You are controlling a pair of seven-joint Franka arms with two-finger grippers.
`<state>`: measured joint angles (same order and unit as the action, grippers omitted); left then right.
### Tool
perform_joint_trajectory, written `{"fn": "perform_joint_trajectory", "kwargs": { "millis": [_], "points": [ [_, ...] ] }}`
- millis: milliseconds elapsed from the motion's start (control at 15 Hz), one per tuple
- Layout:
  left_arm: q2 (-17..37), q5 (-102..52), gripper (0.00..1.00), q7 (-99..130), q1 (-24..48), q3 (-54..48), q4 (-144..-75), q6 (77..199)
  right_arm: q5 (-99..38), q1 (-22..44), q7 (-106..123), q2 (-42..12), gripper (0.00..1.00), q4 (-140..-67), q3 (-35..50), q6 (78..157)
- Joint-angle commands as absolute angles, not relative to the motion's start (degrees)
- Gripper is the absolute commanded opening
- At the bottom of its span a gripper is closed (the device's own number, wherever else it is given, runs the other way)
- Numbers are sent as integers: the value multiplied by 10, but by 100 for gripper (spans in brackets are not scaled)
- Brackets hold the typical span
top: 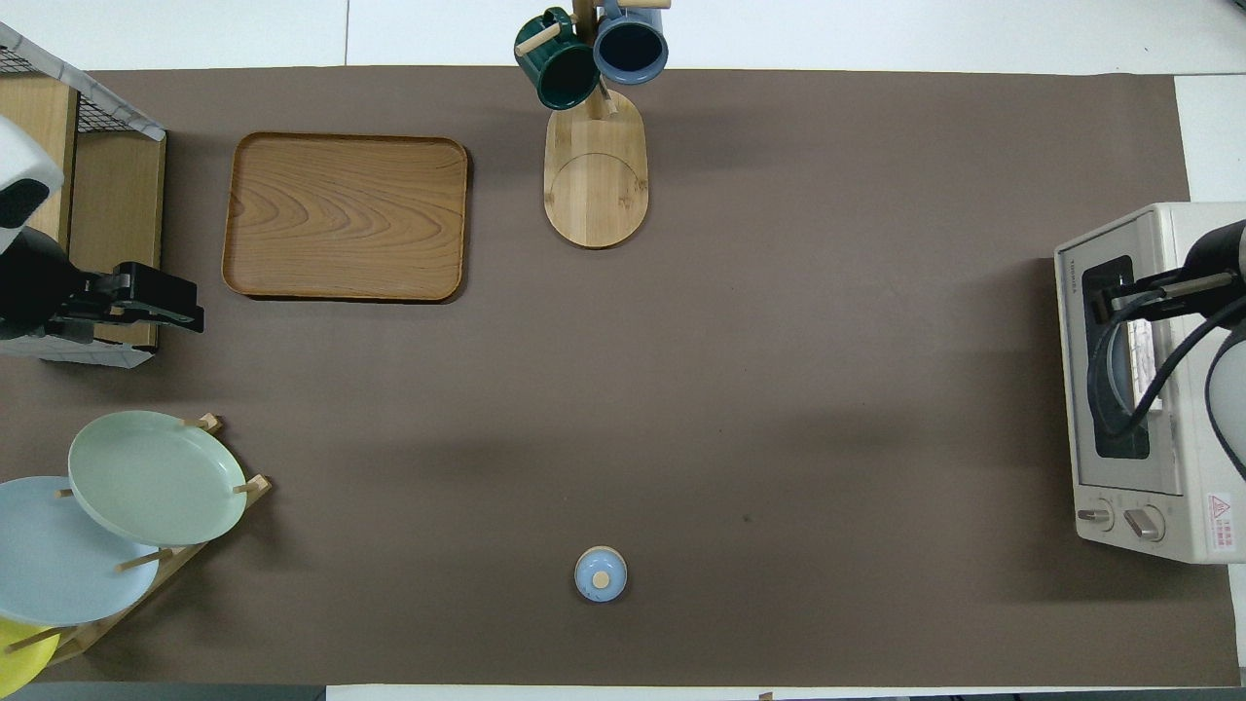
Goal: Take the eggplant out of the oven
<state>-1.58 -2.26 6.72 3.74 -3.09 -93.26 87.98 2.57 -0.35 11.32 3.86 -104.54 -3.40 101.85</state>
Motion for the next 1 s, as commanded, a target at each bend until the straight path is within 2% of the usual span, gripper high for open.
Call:
{"fn": "perform_joint_trajectory", "kwargs": {
  "millis": [0, 533, 933],
  "points": [
    [-16, -11, 100, 66, 32, -36, -929, 875, 53, -23, 124, 78, 0, -1121, -33, 1070],
    [-16, -11, 100, 66, 32, -36, -929, 875, 141, -51, 104, 61, 0, -1178, -32, 1139],
    [-16, -11, 100, 67, 33, -36, -929, 875, 145, -60, 102, 51, 0, -1191, -32, 1153]
  ]
}}
